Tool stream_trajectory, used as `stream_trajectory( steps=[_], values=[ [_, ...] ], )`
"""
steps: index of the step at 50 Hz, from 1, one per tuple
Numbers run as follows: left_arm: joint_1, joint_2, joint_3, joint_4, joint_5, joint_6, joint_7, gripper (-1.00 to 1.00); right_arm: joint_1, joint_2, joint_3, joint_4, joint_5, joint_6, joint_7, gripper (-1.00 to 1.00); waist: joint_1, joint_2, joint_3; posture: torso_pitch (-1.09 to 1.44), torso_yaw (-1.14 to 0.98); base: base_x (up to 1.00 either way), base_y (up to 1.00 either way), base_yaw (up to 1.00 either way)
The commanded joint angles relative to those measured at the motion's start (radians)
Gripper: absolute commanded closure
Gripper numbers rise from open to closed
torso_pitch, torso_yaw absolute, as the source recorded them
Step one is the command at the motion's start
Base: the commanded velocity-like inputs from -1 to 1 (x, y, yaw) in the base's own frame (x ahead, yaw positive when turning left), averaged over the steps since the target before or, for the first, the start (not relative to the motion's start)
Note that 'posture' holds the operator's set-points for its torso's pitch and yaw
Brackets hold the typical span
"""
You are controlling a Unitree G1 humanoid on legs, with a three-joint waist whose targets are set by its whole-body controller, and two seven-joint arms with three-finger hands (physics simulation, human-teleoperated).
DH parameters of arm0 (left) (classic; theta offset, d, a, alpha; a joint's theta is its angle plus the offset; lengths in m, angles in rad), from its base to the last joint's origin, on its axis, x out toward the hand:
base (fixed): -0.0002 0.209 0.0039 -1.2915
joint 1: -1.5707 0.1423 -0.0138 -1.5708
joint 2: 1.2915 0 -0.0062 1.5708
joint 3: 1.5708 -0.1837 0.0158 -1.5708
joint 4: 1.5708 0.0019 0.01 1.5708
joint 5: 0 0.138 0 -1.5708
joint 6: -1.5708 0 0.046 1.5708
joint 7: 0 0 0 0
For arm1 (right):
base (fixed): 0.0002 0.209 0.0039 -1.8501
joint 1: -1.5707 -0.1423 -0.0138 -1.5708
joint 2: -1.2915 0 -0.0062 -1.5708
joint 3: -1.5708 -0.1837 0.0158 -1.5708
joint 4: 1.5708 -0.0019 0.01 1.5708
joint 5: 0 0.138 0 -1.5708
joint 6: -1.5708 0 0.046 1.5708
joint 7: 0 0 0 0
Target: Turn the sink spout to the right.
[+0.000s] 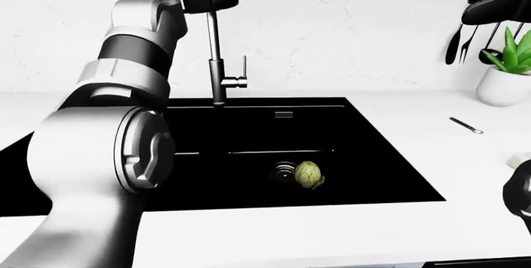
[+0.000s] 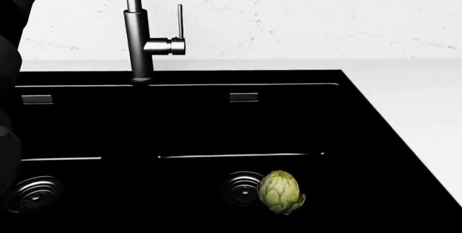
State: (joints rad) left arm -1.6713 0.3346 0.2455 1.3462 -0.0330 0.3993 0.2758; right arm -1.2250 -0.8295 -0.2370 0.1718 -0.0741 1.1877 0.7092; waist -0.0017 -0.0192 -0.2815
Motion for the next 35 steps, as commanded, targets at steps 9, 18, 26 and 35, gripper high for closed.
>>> stream_trajectory(
  steps=[9,18,26,35],
  values=[
    [-0.030,-0.009,-0.012,-0.041,-0.006,-0.027,-0.005,-1.00,-0.009,-0.016,-0.019,-0.037,0.021,-0.014,-0.017,-1.00,0.001,-0.005,-0.009,-0.44,0.00,0.00,0.00,0.00],
    [-0.020,-0.026,-0.021,-0.045,-0.013,-0.025,-0.008,-1.00,-0.001,-0.026,-0.021,-0.058,0.036,0.002,-0.023,-1.00,0.002,-0.008,-0.009,-0.44,0.00,0.00,0.00,0.00],
    [-0.009,-0.043,-0.030,-0.052,-0.021,-0.026,-0.014,-1.00,0.007,-0.031,-0.024,-0.064,0.048,0.004,-0.029,-1.00,0.002,-0.010,-0.010,-0.44,0.00,0.00,0.00,0.00],
    [-0.006,-0.062,-0.039,-0.058,-0.030,-0.021,-0.014,-1.00,0.012,-0.036,-0.023,-0.067,0.058,0.005,-0.034,-1.00,0.003,-0.012,-0.012,-0.44,0.00,0.00,0.00,0.00]
  ],
)
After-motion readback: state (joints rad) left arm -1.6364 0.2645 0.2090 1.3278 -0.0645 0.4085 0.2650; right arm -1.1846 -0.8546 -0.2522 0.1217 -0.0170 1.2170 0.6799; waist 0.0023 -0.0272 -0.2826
